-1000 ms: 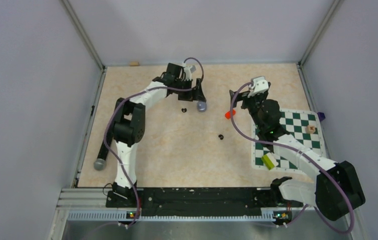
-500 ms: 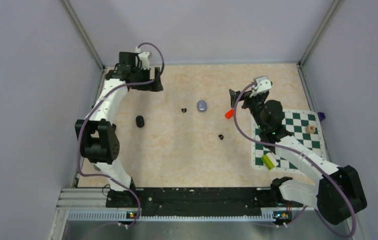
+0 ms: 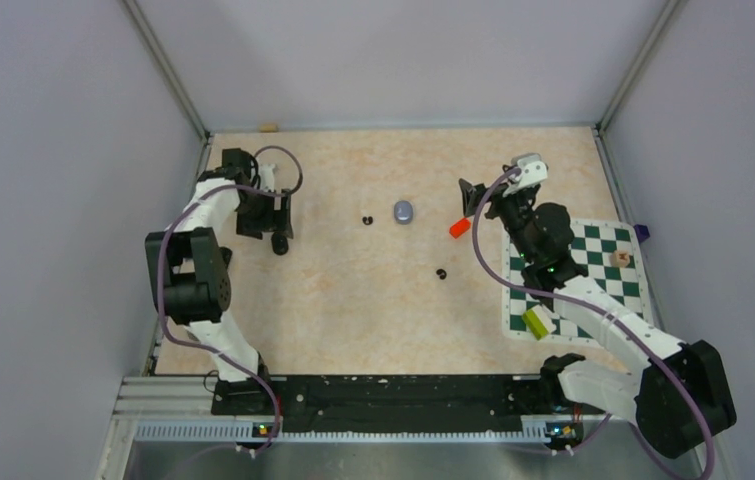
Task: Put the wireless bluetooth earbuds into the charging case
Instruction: Pick up the charging case from the center of the board.
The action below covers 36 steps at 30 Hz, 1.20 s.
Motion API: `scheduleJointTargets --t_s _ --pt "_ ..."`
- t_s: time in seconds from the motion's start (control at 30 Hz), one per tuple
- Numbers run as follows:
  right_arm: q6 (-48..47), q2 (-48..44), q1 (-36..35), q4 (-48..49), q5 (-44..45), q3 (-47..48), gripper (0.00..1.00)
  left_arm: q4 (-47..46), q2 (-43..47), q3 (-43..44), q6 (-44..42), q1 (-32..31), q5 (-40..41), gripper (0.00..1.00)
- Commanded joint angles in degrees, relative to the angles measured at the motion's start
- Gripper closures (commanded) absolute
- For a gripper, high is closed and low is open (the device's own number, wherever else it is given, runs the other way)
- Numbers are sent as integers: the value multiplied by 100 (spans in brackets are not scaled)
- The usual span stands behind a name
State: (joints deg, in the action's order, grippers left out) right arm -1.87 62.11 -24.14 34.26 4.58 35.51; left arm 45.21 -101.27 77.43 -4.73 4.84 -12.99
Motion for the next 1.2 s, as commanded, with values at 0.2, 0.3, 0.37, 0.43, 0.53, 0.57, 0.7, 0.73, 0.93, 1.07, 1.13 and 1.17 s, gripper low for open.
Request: scheduleJointTargets --t_s 0.2,0.3,0.37,0.43,0.53,0.57,0.7,0.73,0.93,1.07,1.13,1.17 --pt "78 -91 106 202 -141 -32 1 -73 -853 -1 -231 26 -91 30" --pt "73 -73 104 201 -148 -29 1 -105 -991 51 -265 26 -92 40" --pt "73 -64 104 202 -152 -43 1 -134 -1044 89 -296 26 -104 49" --pt "73 -45 103 207 -157 -36 1 -144 -1102 142 -343 23 -141 59" --pt "81 -27 105 204 -180 -41 1 -129 -1152 217 -514 29 -355 69" --pt "84 -20 104 203 -185 -39 1 -98 -1166 245 -626 18 -527 69" --pt "110 7 105 203 -269 -38 1 340 -1287 524 -1381 -163 -1589 68" --pt "115 18 110 197 -319 -37 1 447 -1289 572 -1621 -262 -1716 67" --pt "274 84 113 184 -628 -38 1 398 -796 276 -2750 -1286 -1500 64" --pt "477 187 138 138 -1065 -27 1 -1 -296 -89 -3042 -1854 -1301 63" --pt "602 300 154 81 -1323 -3 2 -97 -97 -129 -3051 -2059 -1319 64" --pt "705 360 160 67 -1369 6 2 -127 -6 -137 -3061 -2148 -1353 64"
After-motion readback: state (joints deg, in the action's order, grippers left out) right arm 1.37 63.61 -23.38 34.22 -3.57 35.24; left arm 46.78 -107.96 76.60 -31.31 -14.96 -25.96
